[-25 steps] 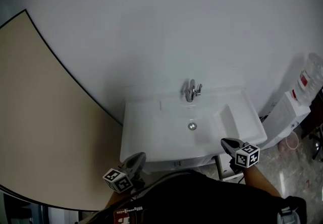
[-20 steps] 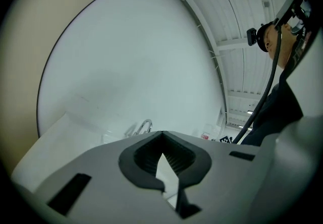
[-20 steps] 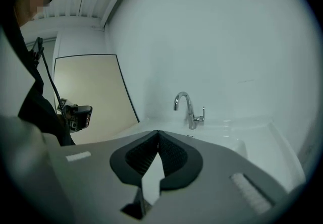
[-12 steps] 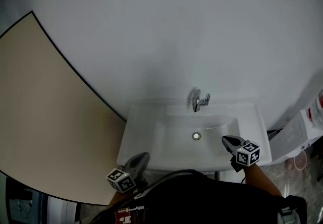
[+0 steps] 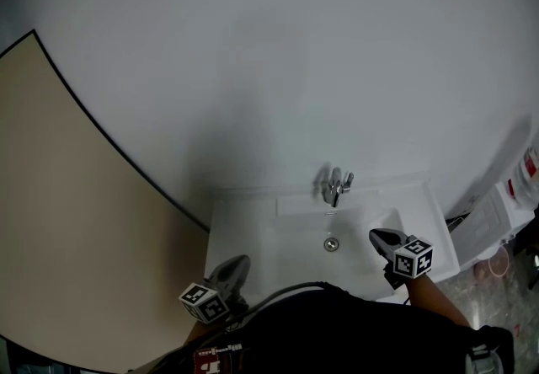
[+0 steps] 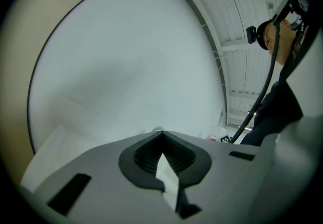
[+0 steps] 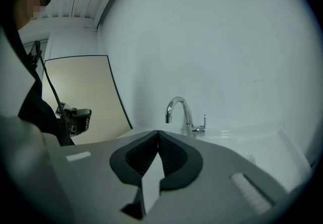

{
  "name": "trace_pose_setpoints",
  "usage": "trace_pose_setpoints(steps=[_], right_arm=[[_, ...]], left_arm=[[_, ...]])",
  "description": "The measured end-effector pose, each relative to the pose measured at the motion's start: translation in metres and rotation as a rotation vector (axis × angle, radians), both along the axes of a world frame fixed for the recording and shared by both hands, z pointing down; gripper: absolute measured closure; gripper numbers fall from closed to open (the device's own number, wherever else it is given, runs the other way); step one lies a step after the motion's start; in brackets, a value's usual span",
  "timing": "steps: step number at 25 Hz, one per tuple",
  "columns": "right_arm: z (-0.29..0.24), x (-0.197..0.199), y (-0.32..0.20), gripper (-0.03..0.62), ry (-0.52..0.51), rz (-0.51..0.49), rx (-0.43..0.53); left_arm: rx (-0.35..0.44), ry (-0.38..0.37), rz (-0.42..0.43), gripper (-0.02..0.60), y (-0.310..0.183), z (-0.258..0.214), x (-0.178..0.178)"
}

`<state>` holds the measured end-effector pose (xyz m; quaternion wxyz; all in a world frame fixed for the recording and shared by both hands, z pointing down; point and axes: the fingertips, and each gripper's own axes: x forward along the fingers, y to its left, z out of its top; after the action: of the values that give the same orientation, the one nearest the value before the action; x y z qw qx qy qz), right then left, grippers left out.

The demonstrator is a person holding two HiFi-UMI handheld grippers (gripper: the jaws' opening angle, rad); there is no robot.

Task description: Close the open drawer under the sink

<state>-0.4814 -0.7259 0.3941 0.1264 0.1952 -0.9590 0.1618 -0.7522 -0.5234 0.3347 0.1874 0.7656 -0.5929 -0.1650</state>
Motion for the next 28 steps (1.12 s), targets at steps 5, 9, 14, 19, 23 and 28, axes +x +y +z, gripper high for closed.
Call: trace_pose_setpoints(steps=[5, 9, 14, 19, 23, 28], right_arm=[[-0.006, -0.043, 0.000, 0.592, 0.001, 0.077, 0.022], [-0.005, -0.064, -0.005, 0.592, 0.024, 0.138, 0.017], [0.020, -0.085, 0.008, 0.592, 0.069, 0.193, -0.037], [0.000, -0.090, 0.011, 0.592, 0.063, 0.230, -0.035], [-0.020, -0.037, 0.006, 0.592, 0.052, 0.295, 0.028], [-0.044, 0.054, 0.010, 0.592, 0.058, 0.387, 0.105]], left_arm=[[0.019, -0.032, 0.071, 0.583, -0.022, -0.001, -0.063], [-0.003, -0.074, 0.139, 0.583, -0.048, 0.007, -0.093], [-0.048, -0.021, 0.263, 0.583, -0.067, 0.039, -0.104], [-0.043, -0.047, 0.371, 0.583, -0.088, 0.026, -0.090], [0.006, -0.089, 0.408, 0.582, -0.105, 0.016, -0.052], [0.035, -0.179, 0.423, 0.583, -0.117, -0.002, -0.003]])
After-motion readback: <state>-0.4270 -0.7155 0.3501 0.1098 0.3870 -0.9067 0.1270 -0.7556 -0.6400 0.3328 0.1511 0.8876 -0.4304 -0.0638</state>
